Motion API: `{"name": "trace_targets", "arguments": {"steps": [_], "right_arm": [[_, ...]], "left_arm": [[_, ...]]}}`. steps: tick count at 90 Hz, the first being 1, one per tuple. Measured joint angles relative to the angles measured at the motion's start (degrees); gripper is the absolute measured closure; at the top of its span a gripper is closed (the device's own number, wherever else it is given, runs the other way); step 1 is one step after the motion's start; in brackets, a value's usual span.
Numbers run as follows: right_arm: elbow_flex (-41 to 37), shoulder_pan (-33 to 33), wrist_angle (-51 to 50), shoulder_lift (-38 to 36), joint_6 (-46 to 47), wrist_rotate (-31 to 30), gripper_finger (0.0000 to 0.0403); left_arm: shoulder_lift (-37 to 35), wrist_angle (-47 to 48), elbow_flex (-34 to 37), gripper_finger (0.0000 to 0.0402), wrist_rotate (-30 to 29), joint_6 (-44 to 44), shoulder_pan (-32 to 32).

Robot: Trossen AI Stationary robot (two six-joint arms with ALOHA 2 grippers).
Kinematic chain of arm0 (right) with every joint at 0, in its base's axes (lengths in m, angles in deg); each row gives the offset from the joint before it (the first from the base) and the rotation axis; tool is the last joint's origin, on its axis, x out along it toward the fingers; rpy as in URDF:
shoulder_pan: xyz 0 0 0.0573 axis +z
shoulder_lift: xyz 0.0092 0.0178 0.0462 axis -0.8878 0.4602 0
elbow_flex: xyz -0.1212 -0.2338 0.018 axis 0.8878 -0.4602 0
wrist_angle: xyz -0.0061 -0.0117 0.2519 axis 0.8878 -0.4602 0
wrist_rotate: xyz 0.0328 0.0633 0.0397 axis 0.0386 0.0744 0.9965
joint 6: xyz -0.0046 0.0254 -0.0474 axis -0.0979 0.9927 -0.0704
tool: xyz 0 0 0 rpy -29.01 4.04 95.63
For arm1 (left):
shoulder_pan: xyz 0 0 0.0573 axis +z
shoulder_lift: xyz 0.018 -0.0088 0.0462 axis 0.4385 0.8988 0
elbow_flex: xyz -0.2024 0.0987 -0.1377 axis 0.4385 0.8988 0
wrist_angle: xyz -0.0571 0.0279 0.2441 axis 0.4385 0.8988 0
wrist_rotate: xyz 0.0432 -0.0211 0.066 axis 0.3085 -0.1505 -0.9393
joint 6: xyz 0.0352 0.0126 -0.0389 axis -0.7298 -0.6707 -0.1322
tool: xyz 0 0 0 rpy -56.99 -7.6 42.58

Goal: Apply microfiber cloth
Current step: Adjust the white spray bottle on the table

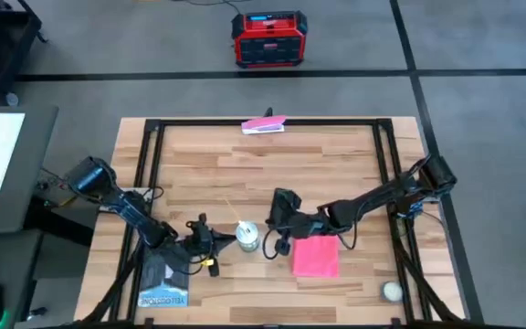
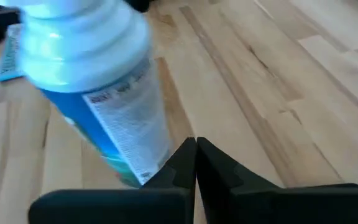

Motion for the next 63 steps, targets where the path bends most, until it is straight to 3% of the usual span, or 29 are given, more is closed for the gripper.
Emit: {"name": "trace_targets", "arguments": {"steps": [63], "right_arm": [[0.04, 2.15, 5.98, -0.02, -0.09, 2.42, 0.0403]], "left_arm": [[0.0, 1.14, 0.02, 0.0402, 1.6, -4.48, 4.71]]}}
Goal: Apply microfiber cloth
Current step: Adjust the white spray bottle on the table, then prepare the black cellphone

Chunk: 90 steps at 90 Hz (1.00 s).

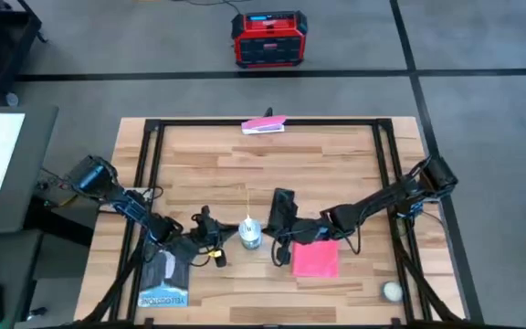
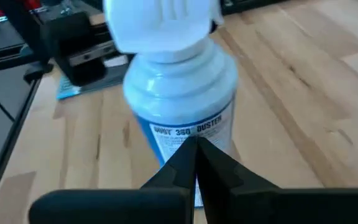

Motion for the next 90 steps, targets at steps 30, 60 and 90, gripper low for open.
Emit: {"name": "trace_targets", "arguments": {"steps": [30, 60, 90], "right_arm": [[0.0, 1.25, -7.79, -0.09, 0.03, -6.5, 0.0403], [-0.04, -2.48, -27.54, -0.13, 4.96, -9.88, 0.0403], [-4.28, -6.17, -29.57, -2.03, 3.04, -9.88, 0.0403]], "left_arm": [[-9.37, 18.53, 0.02, 0.0402, -1.57, 0.77, 0.31], [-12.13, 33.92, 0.09, 0.0402, 6.5, 11.44, 9.36], [-15.7, 22.57, 7.81, 0.0402, 13.83, 9.13, 17.23]]}}
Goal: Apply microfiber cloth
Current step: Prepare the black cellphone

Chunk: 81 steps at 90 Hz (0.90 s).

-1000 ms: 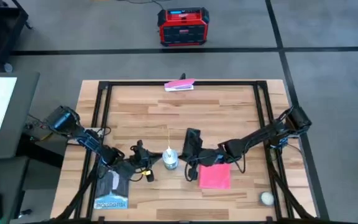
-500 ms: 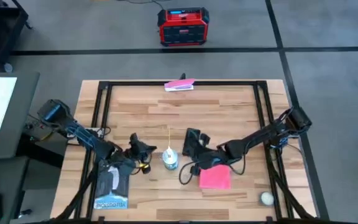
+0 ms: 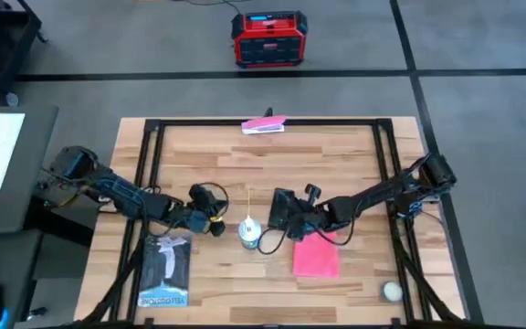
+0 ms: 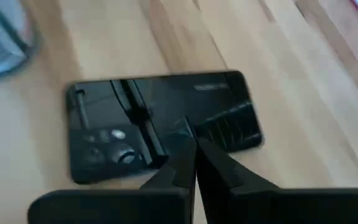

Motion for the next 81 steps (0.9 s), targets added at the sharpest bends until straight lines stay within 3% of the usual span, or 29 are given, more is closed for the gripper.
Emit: {"name": "trace_targets", "arguments": {"steps": [14, 29, 35, 40, 52, 81], "right_arm": [[-7.36, -0.87, 6.46, -8.85, -1.14, 0.45, 0.0403], [-19.8, -4.23, 21.08, -22.43, -2.93, 7.85, 0.0403], [-23.98, -6.29, 24.71, -25.92, -2.72, 10.93, 0.0403], [-26.0, -7.66, 25.79, -27.58, -2.09, 12.33, 0.0403], [-26.64, -8.84, 26.72, -26.78, -3.14, 15.08, 0.0403], [-24.61, -13.29, 29.66, -14.73, -6.54, 25.78, 0.0403]], "left_arm": [[-4.98, -16.02, 7.4, 0.0402, 4.87, -9.91, 2.16], [-11.98, -31.04, 16.77, 0.0402, 13.79, -14.19, 8.27], [-13.92, -32.1, 18.39, 0.0402, 18.04, -11.07, 11.9], [-15.71, -27.57, 17.97, 0.0402, 21.68, -8.14, 14.59], [-15.77, -24.46, 15.67, 0.0402, 30.88, -4.25, 19.34], [-9.56, -23.95, 9.15, 0.0402, 39.75, 6.18, 26.8]]}}
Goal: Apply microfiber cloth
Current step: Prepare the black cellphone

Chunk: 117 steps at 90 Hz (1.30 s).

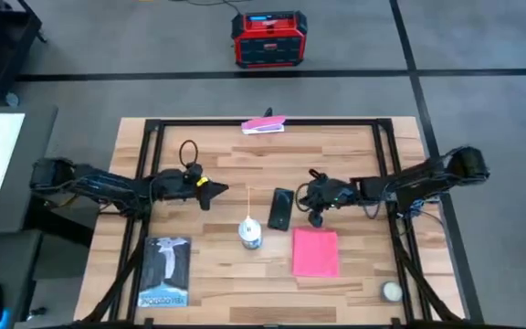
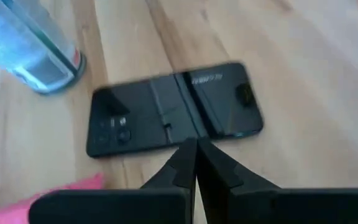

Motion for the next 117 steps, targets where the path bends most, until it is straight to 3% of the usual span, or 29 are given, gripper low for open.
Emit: {"name": "trace_targets", "arguments": {"steps": [8, 17, 38, 58, 75, 86, 107, 117], "right_arm": [[0.26, -0.8, -0.03, 1.92, -0.78, 0.21, 0.0403], [0.29, -1.44, 0.14, 1.86, -0.84, 0.21, 0.0403], [0.33, -0.99, -3.46, -4.98, -0.76, 2.52, 0.0403], [0.33, 3.88, -11.24, -9.51, 5.31, 3.0, 0.0403], [0.35, 7.74, -6.48, -4.54, 9.98, 5.07, 0.0398], [0.35, 7.12, -1.84, -0.37, 13.09, 5.74, 0.0363], [0.31, 5.12, 5.16, 4.7, 15.33, 4.85, 0.0246], [0.74, 4.24, 6.51, 7.16, 15.28, 2.35, 0.0237]], "left_arm": [[4.41, 0.55, -2.33, 0.0402, 5.84, -0.52, 1.61], [9.42, -0.6, -5.23, 0.0402, 8.24, 0.47, 2.35], [19.93, -0.73, -9.6, 0.0402, 18.72, 10.86, 5.35], [26.42, -2.38, -9.9, 0.0402, 19.46, 11.34, 6.09], [29.38, -8.93, -9.97, 0.0402, 19.42, 12.57, 6.06], [29.91, -9.28, -10.92, 0.0402, 19.42, 12.31, 6.06], [31.08, -8.67, -13.41, 0.0402, 21.71, 10.32, 6.05], [31.05, -7.49, -13.92, 0.0402, 21.8, 8.65, 6.04]]}}
